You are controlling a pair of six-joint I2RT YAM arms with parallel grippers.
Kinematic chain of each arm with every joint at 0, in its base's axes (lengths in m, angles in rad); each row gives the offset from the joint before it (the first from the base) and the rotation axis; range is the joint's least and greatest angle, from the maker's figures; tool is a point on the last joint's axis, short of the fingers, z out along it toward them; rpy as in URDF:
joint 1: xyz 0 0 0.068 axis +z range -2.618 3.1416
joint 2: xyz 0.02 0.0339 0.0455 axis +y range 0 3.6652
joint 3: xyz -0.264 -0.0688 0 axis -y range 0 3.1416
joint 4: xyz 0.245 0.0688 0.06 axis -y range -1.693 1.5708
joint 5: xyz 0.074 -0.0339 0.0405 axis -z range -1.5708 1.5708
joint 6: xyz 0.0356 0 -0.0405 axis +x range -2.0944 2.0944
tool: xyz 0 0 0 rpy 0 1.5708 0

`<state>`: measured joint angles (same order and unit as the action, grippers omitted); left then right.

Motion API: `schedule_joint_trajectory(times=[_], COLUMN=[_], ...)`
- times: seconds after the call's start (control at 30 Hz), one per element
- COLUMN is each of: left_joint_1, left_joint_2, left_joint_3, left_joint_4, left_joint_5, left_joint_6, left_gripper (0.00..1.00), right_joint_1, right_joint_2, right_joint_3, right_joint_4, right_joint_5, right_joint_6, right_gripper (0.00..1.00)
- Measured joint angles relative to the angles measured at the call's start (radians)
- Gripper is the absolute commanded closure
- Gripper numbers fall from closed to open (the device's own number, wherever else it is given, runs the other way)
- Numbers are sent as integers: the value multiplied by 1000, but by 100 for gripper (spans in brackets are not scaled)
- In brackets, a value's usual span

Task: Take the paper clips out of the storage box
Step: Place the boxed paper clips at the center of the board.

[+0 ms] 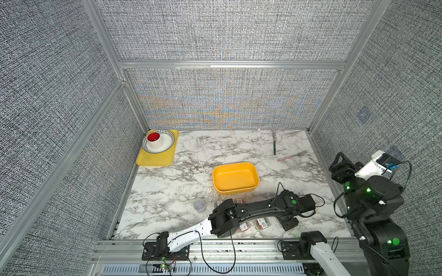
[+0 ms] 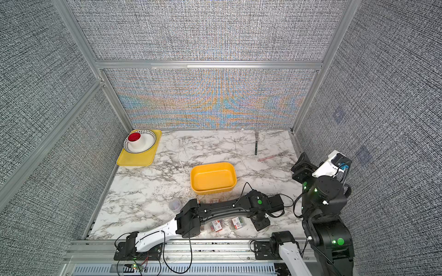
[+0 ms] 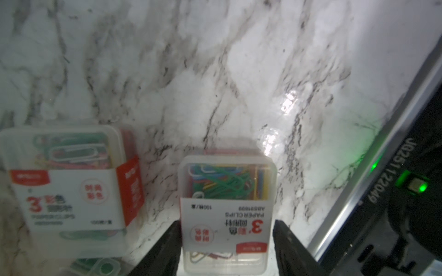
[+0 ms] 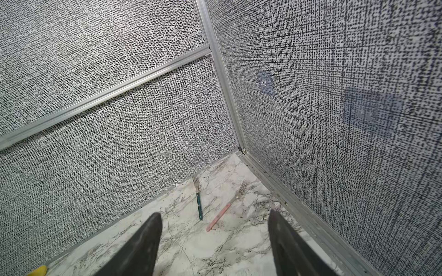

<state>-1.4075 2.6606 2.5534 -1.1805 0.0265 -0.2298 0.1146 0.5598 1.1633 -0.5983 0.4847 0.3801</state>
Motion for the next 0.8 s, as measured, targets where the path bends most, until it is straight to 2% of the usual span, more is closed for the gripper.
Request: schedule_joint_trajectory(times=[0.23, 0.53, 0.8], left_joint_1=[-4, -4, -5], left_joint_2=[-15, -39, -120], left_joint_3=[-39, -50, -58], left_joint_4=[2, 4, 2], left_joint_5=[7, 0, -18], left_joint_6=[-7, -6, 17], left_gripper=[39, 30, 28], right_joint_1=[0, 0, 0], right_joint_2=[0, 1, 3], right_joint_3=[-3, -4, 0], right_joint_4=[0, 0, 0], right_joint_5=[-3, -9, -11], right_joint_6=[0, 0, 3], right_gripper=[27, 27, 27])
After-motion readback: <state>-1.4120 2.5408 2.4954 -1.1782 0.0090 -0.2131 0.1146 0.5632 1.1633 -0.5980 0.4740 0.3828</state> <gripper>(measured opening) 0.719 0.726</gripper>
